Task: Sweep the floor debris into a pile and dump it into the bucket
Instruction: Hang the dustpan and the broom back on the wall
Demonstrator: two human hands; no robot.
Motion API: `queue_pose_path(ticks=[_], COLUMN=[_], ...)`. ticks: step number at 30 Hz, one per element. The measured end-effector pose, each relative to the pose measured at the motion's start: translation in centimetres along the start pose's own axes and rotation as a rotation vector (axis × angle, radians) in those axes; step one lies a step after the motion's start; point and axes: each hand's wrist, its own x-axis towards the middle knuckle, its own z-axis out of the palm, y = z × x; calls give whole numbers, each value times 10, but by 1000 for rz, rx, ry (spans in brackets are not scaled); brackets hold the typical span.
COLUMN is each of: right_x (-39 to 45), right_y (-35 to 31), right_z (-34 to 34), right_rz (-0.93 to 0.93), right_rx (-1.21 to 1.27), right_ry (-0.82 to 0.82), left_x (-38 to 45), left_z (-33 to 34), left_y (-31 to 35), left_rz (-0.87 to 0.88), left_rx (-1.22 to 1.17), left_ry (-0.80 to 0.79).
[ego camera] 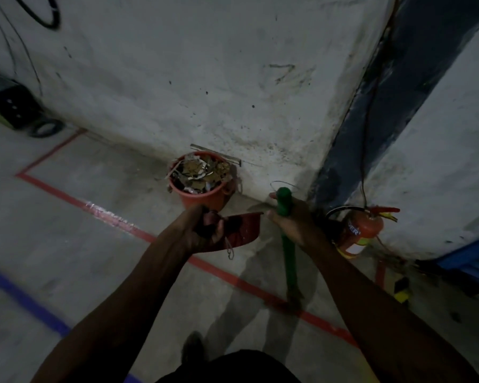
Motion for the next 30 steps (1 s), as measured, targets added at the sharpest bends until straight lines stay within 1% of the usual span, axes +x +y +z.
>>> queue_pose_path(ticks=[2,4,7,10,14,17,20,21,23,25,27,30], right_x=[2,7,9,4,-4,-2,2,5,10,12,16,21], right_y=[0,3,6,1,-9,-14,-22,-24,-28,-35,-41,-46], right_z=[7,10,17,21,29,31,28,27,25,23,23,26], right_rz=[6,30,42,62,86,70,112,123,131,141,157,189], right_rx=[-109,-135,-189,-141,-22,59,134,160,194,217,234,258], right_ry=[-12,-35,-28,-2,46,136,196,222,288,346,399,468], left_x=[-10,-23,-33,-40,-41,-47,-53,-52,-49,-47,-48,-49], left_z=[6,12,13,11,2,1,0,-1,-4,-6,-7,-7], left_y=[5,12,19,24,33,39,41,41,38,37,39,45], left_rz=[-68,-117,-129,-128,-32,68,195,266,447,587,687,900], left_rx=[-74,-136,-106,-93,-76,-11,61,125,329,478,573,731], left_ry=[-23,-77,-100,-113,-130,-181,-182,-180,-162,-92,-19,48])
